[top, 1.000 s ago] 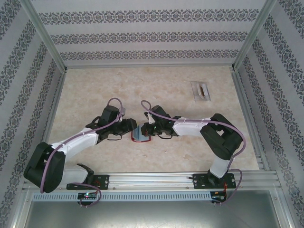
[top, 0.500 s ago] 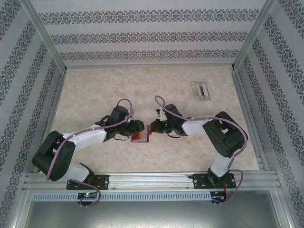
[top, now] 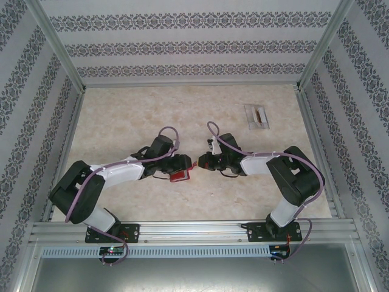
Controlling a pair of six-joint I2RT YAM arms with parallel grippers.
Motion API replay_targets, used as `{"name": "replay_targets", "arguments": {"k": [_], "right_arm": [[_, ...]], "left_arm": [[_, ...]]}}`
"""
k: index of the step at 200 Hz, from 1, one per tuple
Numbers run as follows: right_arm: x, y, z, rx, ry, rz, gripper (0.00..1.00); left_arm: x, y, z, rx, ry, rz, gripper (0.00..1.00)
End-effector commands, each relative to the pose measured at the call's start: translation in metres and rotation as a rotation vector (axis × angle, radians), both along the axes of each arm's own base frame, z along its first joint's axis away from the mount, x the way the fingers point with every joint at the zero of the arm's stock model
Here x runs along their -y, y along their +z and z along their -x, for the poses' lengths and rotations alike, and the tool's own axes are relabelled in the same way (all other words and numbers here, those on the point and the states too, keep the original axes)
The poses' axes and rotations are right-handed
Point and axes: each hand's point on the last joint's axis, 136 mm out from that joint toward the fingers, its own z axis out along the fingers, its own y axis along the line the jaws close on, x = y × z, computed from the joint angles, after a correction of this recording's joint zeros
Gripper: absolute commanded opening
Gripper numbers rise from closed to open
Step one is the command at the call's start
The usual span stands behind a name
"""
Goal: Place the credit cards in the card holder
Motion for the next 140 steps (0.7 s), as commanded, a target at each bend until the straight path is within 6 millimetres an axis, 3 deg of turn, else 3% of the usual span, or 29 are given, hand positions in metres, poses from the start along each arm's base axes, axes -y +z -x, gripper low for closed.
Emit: {"name": "replay_targets", "arguments": {"k": [1, 15, 27, 52, 73, 89, 103, 121, 140], "right_arm": [[0.0, 0.007, -0.002, 0.015, -0.005, -0.046, 0.0], [-0.001, 0.01, -0.001, 0.021, 0.004, -0.055, 0.0], [-0.001, 0.011, -0.001, 0.025, 0.012, -0.054, 0.0], [-0.006, 0.016, 0.001, 0.019, 0.032, -0.076, 0.0], [-0.006, 0.017, 0.001, 0.028, 0.04, -0.073, 0.0], [-0.007, 0.016, -0.001, 0.025, 0.041, -0.075, 0.0], [-0.01, 0.019, -0.002, 0.027, 0.048, -0.085, 0.0], [-0.011, 0.019, -0.002, 0.032, 0.055, -0.082, 0.0], [-0.012, 0.021, -0.002, 0.026, 0.058, -0.088, 0.0]], "left_arm": [[0.008, 0.001, 0.0, 0.006, -0.014, -0.034, 0.47], [0.01, 0.0, -0.001, 0.015, -0.011, -0.025, 0.47], [0.014, 0.001, 0.001, 0.016, -0.041, -0.01, 0.39], [0.014, 0.023, 0.012, 0.025, -0.131, 0.011, 0.37], [-0.006, 0.054, 0.019, 0.106, -0.13, -0.057, 0.41], [-0.035, 0.066, 0.022, 0.126, -0.087, -0.186, 0.38], [-0.064, 0.058, 0.026, 0.098, -0.03, -0.319, 0.35], [-0.103, 0.028, 0.03, 0.034, 0.056, -0.51, 0.32], [-0.12, 0.002, 0.034, -0.014, 0.096, -0.601, 0.27]]}}
